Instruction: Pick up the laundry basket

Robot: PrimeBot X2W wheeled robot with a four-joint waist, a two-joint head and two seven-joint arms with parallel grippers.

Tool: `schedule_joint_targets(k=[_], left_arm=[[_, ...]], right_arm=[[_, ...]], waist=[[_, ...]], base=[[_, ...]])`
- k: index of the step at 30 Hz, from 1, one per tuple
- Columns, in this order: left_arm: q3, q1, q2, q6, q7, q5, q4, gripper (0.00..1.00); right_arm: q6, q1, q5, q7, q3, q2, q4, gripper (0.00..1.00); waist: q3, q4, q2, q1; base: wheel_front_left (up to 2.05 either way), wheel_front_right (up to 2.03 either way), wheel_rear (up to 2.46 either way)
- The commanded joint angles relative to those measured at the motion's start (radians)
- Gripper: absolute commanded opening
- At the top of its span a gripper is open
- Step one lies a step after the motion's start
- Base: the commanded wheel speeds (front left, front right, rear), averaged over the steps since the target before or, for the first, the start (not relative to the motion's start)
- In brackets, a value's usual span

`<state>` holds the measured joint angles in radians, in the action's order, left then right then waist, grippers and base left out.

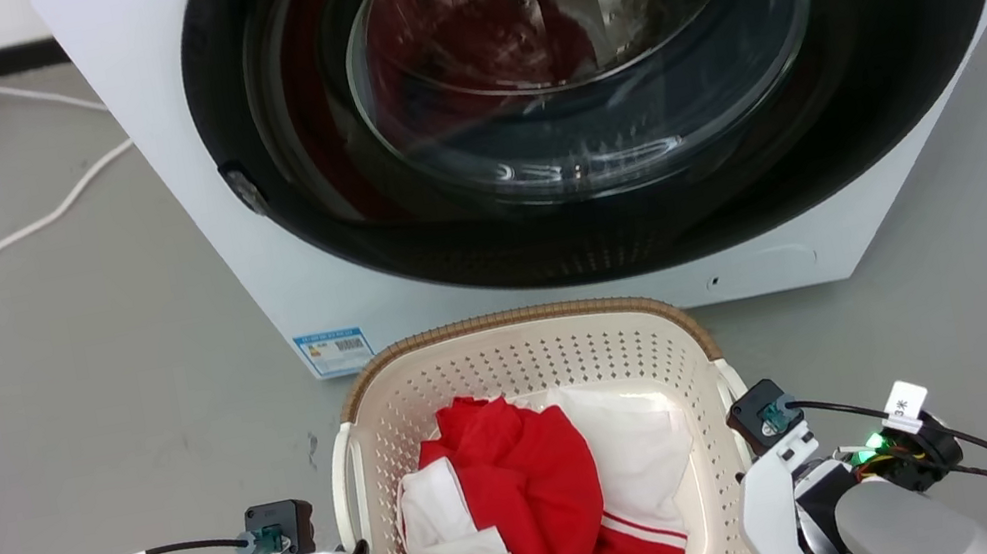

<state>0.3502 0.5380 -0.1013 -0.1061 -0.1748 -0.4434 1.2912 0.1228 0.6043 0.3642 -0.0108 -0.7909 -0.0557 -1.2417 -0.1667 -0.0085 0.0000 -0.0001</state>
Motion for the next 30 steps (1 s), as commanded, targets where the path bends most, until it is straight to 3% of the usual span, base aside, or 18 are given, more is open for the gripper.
schedule_joint_targets(k=[1, 16, 30], left_arm=[[0.003, 0.006, -0.010, -0.003, 0.000, -0.001, -0.008, 0.00], [0.035, 0.008, -0.015, -0.017, 0.091, -0.018, -0.008, 0.00], [0.089, 0.053, -0.030, -0.022, 0.285, -0.030, -0.007, 0.00]], right_arm=[[0.014, -0.026, 0.000, -0.005, -0.024, 0.010, -0.002, 0.00], [0.014, -0.060, 0.109, -0.060, -0.124, 0.002, -0.022, 0.00], [0.014, -0.027, 0.232, -0.170, -0.221, -0.030, 0.008, 0.00]], waist=[[0.030, -0.006, 0.0000, 0.0001], [0.160, -0.010, 0.0000, 0.0001], [0.189, -0.007, 0.0000, 0.0001]], base=[[0.00, 0.00, 0.00], [0.00, 0.00, 0.00], [0.00, 0.00, 0.00]])
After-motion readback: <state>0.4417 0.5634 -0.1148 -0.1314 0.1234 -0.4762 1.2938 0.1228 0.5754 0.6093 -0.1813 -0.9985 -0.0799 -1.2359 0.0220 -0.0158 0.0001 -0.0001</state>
